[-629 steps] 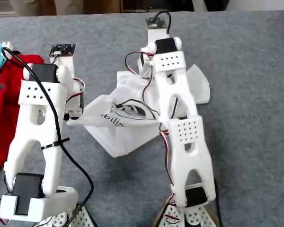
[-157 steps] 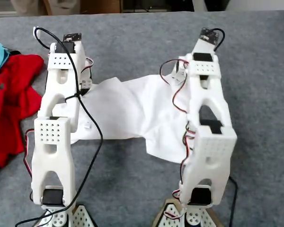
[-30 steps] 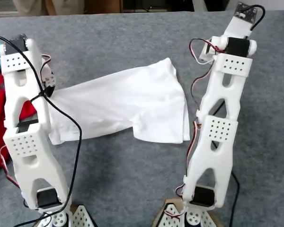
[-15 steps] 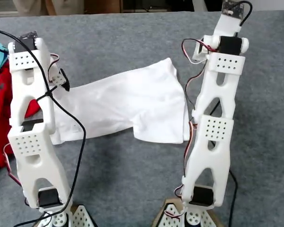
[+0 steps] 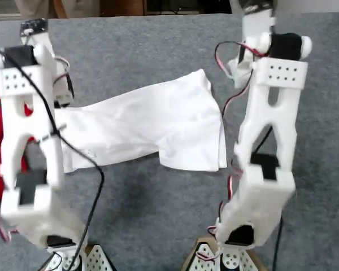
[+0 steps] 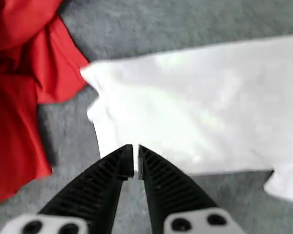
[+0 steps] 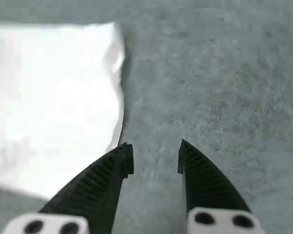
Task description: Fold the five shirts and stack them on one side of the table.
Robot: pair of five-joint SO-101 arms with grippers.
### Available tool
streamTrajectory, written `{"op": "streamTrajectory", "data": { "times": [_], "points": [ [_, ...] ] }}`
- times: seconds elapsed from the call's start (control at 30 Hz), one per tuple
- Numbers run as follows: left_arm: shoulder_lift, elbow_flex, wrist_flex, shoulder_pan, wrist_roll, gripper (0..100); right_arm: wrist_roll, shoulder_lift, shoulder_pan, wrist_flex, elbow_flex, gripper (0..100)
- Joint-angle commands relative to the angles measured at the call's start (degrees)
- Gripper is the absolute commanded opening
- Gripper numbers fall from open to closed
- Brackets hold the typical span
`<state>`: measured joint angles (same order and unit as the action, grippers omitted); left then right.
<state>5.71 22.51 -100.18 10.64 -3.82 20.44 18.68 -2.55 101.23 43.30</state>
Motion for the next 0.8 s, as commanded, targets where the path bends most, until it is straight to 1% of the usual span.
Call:
{"op": "streamTrajectory", "data": {
  "times": [0.0, 0.1, 0.23, 0.33, 0.47, 0.53, 0.77],
  "points": [
    [-16.0, -13.1, -0.6, -1.9, -0.6, 2, 17.3, -14.7, 2.5, 0.3, -13.6, 16.4],
    [-25.3, -21.6, -0.5, -1.6, -0.7, 2, 25.9, -20.3, 4.0, 0.1, -21.8, 16.4],
    [-35.2, -30.9, -0.5, -1.5, -0.7, 2, 33.4, -24.6, 6.3, 0.1, -33.7, 16.6],
    [-41.5, -37.9, -0.5, -1.5, -1.1, 2, 37.3, -28.0, 8.4, -0.2, -42.2, 16.6],
    [-49.8, -45.8, 0.1, 1.1, -6.2, 2, 40.3, -34.1, 9.5, -3.2, -52.6, 16.5],
    [-54.0, -48.2, 1.8, 4.4, -8.7, 2, 40.6, -37.1, 11.0, -5.3, -57.9, 16.4],
    [-67.5, -53.8, 5.8, 21.8, -18.1, 2, 40.7, -44.5, 17.6, -17.2, -78.4, 16.4]
  ]
}}
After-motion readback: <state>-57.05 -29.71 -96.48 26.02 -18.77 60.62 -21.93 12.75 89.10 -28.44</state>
